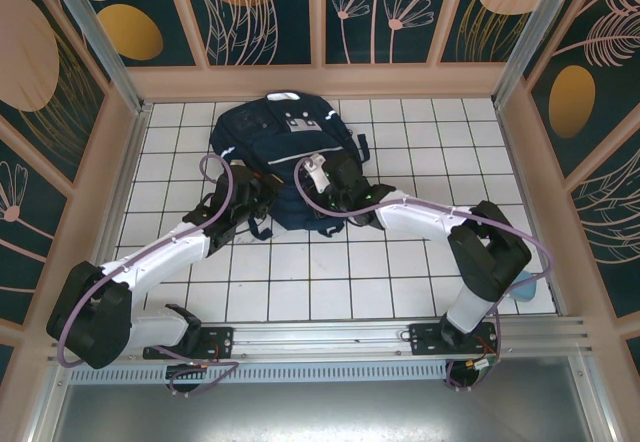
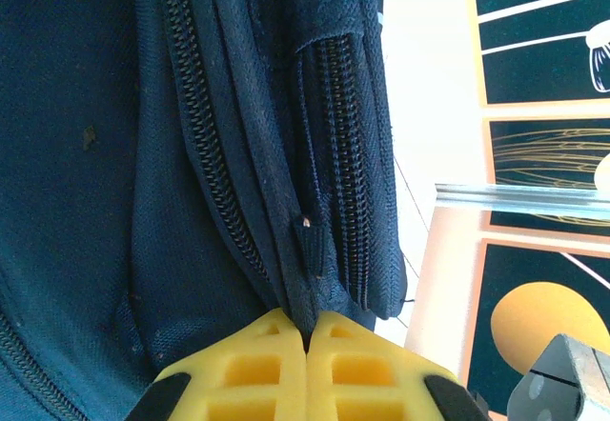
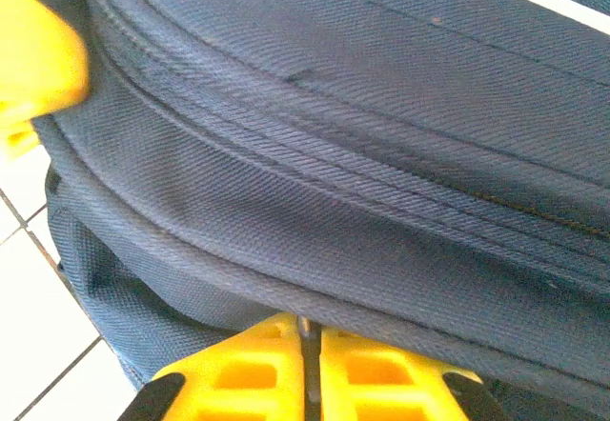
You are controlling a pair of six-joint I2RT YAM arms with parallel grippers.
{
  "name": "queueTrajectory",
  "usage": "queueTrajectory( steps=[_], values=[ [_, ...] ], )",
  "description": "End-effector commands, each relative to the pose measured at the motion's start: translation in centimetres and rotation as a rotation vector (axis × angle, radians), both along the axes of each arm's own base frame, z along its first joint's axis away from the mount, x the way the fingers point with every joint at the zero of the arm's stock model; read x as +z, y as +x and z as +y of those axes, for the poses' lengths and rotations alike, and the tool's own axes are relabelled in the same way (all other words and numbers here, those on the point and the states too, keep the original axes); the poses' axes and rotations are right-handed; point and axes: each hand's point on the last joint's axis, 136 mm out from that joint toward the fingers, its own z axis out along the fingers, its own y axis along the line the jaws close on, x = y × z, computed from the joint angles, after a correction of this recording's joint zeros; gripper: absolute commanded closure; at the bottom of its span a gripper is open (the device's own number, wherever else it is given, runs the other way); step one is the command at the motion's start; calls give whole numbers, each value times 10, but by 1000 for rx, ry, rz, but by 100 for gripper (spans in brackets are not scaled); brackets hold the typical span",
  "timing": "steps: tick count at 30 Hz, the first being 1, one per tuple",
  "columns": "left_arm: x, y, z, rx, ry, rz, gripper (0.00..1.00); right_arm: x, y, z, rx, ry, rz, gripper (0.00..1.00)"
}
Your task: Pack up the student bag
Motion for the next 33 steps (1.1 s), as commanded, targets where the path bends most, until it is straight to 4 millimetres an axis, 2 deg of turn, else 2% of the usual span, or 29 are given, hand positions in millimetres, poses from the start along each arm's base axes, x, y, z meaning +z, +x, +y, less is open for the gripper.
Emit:
queueTrajectory(
  steps=[1,6,13,20,23,25,27,29,33],
  values=[
    [56,9,-15,-41,-81,-156,100,22,18,-5,-54,5,-110,98],
    [45,7,5,35,-35,-136,100,24,17,-26,-103,-26,-138,100],
    [25,4,21,74,-10,-101,100,13,24,-74,-211,-44,-104,100],
    [12,5,37,105,19,-77,100,-2,64,-127,-421,-43,-30,100],
    [10,6,40,102,27,-76,100,-1,64,-129,-438,-45,-9,100],
    [9,8,39,95,32,-75,100,5,56,-125,-415,-34,11,100],
    [9,10,38,84,41,-80,100,14,38,-112,-357,-4,24,100],
    [9,12,38,77,56,-83,100,23,16,-99,-300,13,32,100],
    [9,15,41,79,89,-82,100,37,-43,-66,-135,90,94,100]
  ],
)
